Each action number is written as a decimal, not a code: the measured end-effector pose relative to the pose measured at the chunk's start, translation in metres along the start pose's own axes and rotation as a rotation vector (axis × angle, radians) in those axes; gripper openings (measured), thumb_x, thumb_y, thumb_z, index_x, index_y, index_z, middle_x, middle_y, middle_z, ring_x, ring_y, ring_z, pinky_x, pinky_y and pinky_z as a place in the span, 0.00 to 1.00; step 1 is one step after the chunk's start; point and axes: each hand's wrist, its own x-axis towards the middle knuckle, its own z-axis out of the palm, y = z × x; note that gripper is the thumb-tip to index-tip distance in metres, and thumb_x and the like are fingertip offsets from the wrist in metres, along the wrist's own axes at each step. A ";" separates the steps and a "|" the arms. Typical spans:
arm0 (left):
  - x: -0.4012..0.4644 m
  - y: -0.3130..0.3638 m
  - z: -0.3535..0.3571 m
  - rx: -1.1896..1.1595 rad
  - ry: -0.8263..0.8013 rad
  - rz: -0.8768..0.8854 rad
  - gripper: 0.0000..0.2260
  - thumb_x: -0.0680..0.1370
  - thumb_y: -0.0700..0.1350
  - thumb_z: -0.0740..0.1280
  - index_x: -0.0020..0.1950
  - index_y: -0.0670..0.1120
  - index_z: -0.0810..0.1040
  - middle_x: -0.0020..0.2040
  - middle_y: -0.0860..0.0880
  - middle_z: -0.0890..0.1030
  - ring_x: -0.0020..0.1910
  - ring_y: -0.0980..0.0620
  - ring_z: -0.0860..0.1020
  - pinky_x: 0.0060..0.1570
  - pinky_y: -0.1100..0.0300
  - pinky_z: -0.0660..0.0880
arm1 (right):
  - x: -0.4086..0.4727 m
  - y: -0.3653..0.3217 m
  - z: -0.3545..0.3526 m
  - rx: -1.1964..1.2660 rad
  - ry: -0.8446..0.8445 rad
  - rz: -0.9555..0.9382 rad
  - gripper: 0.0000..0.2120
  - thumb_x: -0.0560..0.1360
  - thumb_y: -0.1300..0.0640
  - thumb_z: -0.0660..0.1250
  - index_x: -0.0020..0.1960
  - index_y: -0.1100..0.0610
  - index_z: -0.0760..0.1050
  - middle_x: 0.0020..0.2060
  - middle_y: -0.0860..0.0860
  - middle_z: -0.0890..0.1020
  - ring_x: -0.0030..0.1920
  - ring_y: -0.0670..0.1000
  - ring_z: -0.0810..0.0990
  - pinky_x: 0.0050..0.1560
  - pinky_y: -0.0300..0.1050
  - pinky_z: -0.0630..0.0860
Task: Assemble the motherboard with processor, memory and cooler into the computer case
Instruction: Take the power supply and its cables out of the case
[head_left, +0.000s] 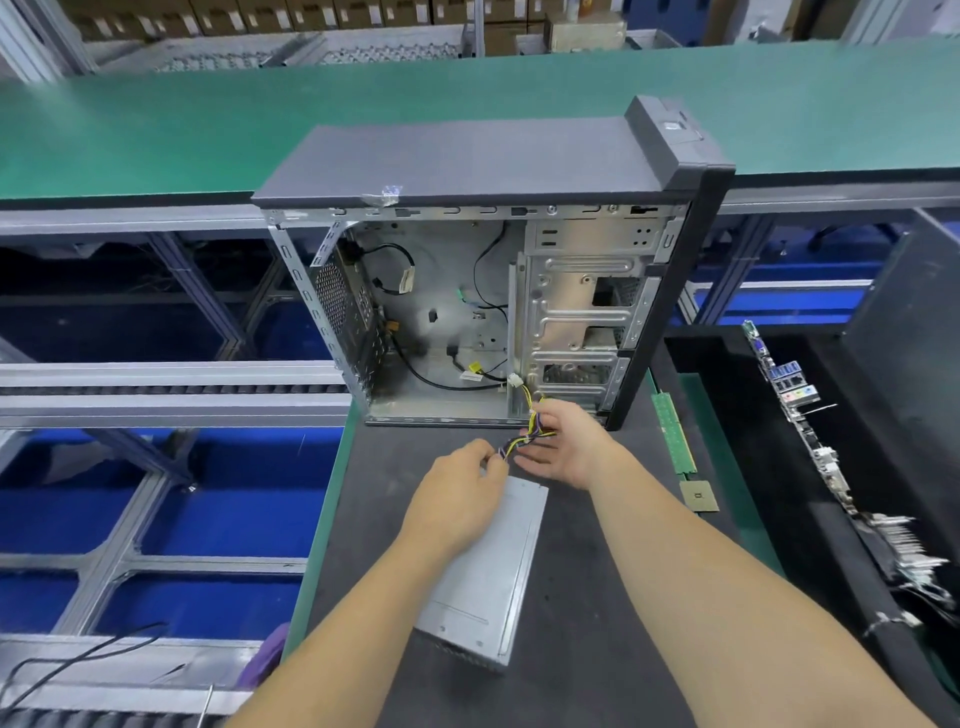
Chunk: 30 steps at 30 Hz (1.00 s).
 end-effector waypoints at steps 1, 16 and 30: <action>0.001 0.001 0.000 0.010 -0.005 0.004 0.11 0.80 0.51 0.57 0.41 0.50 0.73 0.33 0.52 0.76 0.34 0.51 0.73 0.31 0.57 0.64 | 0.003 -0.002 0.004 0.011 0.013 -0.028 0.10 0.79 0.54 0.69 0.55 0.60 0.75 0.49 0.59 0.80 0.47 0.58 0.82 0.41 0.52 0.80; 0.009 0.005 -0.005 0.119 -0.068 0.001 0.11 0.79 0.52 0.55 0.41 0.52 0.72 0.36 0.54 0.77 0.40 0.46 0.74 0.37 0.56 0.68 | 0.016 0.011 0.000 0.203 0.368 -0.109 0.03 0.81 0.64 0.62 0.48 0.59 0.73 0.34 0.54 0.77 0.32 0.54 0.74 0.35 0.48 0.76; 0.007 0.005 -0.005 0.071 -0.053 0.024 0.17 0.82 0.55 0.53 0.38 0.48 0.69 0.35 0.51 0.76 0.39 0.45 0.73 0.37 0.54 0.68 | -0.009 0.003 -0.021 -0.772 0.271 -0.010 0.06 0.81 0.61 0.56 0.46 0.58 0.70 0.31 0.55 0.70 0.27 0.52 0.69 0.35 0.46 0.76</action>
